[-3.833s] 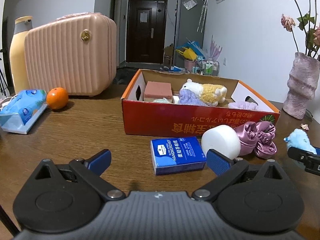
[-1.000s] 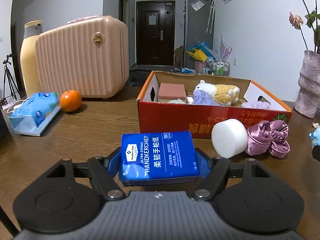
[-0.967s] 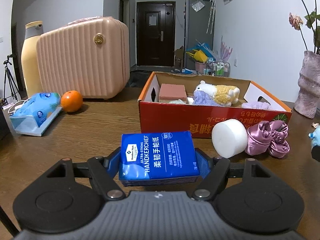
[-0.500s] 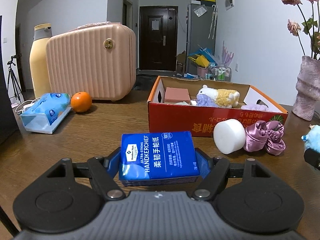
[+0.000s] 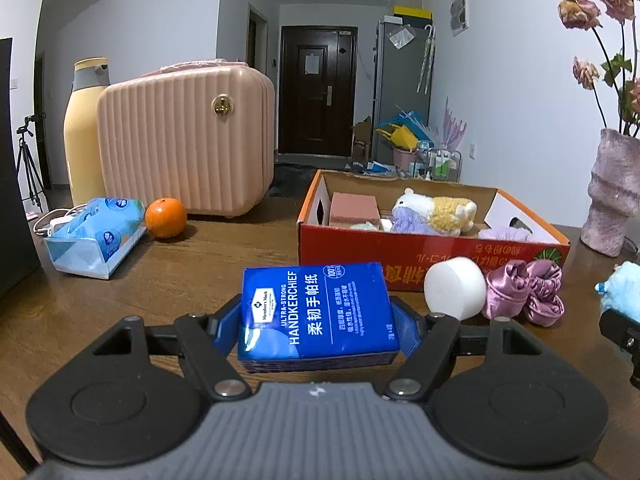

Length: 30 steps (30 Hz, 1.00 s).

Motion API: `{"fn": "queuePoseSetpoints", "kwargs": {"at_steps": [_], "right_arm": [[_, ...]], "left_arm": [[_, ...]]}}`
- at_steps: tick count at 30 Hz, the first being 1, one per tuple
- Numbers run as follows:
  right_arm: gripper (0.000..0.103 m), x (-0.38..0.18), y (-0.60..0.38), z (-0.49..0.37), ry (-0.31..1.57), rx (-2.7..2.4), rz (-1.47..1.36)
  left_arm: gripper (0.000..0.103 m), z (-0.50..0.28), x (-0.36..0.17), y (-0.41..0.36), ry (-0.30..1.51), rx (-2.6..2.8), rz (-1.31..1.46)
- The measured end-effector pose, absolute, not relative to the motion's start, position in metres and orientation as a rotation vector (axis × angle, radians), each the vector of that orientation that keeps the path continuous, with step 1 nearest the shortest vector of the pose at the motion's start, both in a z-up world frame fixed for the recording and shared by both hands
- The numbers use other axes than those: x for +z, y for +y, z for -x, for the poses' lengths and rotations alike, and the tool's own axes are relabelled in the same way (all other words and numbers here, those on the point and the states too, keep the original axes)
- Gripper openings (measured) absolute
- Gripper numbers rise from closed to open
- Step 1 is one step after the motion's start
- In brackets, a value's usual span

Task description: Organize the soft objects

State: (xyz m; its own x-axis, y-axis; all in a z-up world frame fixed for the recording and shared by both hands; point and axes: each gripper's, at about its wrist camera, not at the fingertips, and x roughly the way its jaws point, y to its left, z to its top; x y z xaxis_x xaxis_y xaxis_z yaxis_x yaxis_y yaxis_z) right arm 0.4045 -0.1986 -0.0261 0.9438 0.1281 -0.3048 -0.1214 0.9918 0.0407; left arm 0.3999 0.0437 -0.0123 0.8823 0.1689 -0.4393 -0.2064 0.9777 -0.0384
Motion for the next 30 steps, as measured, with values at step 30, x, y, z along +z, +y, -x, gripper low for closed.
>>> {"fn": "queuePoseSetpoints", "kwargs": {"at_steps": [30], "right_arm": [[0.070,-0.019,-0.165,-0.458,0.234,0.174,-0.005]], "left_arm": [[0.075,-0.449,0.003,0.050,0.384,0.168,0.126]]}}
